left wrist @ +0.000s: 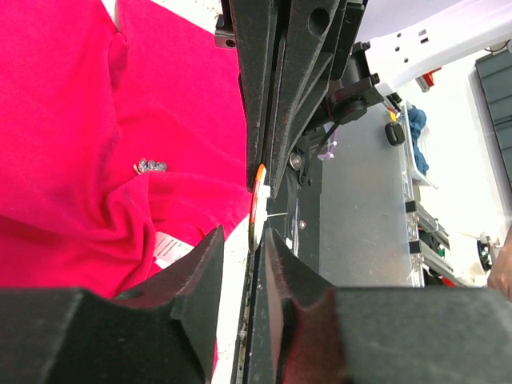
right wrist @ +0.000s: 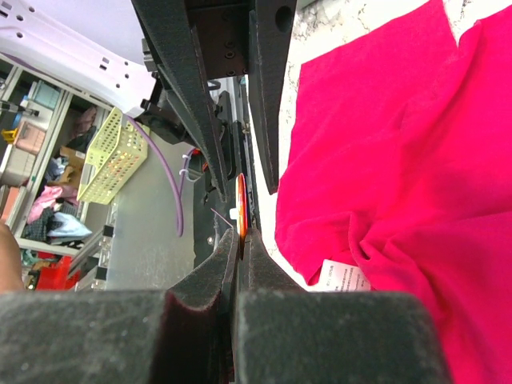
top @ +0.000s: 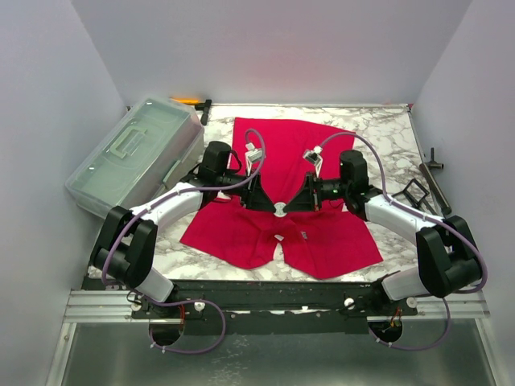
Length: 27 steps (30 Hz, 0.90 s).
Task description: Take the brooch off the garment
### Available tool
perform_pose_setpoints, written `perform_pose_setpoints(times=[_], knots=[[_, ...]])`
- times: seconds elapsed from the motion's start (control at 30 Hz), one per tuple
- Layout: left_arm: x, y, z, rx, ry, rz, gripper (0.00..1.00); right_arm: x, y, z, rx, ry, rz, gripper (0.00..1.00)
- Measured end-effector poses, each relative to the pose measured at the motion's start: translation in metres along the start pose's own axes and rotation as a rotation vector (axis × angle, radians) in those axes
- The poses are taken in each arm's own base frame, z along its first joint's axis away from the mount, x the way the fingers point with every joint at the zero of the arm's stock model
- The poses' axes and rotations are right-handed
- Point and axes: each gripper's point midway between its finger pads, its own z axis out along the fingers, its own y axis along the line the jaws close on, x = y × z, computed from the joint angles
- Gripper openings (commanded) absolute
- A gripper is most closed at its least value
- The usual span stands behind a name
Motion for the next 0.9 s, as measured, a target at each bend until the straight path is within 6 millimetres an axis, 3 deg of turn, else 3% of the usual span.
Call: perform_pose_setpoints(times=[0.43, 0.6, 0.67, 0.7, 0.77, 0.83, 0.9], knots=[[0.0031, -0.0007, 0.0028, 0.005, 0.009, -0.006, 0.25, 0.0037, 0.0008, 0.0002, -0.018, 0.014, 0.013, 0.01], [0.0035, -0.0009, 0.0037, 0.007, 0.011, -0.007, 0.11, 0.0040, 0.0003, 0.0002, -0.017, 0.014, 0.008, 0.01], [0.0031, -0.0010, 0.0039, 0.008, 0.009, -0.008, 0.00, 0.0040, 0.0001, 0.0002, -0.017, 0.014, 0.006, 0.01], [0.0028, -0.0012, 0.0040, 0.008, 0.008, -0.009, 0.00, 0.0041, 0.0001, 0.0002, -0.017, 0.014, 0.007, 0.04], [0.0021, -0.0016, 0.0041, 0.010, 0.006, -0.010, 0.00, 0.0038, -0.0004, -0.0002, -0.015, 0.013, 0.007, 0.30], [0.0016, -0.0010, 0.0048, 0.011, 0.000, -0.018, 0.00, 0.0035, -0.0011, -0.0009, -0.013, 0.012, 0.008, 0.47], [0.0014, 0.0015, 0.0048, 0.010, -0.011, -0.037, 0.00, 0.0015, -0.0044, -0.0034, 0.000, 0.002, 0.003, 0.53]])
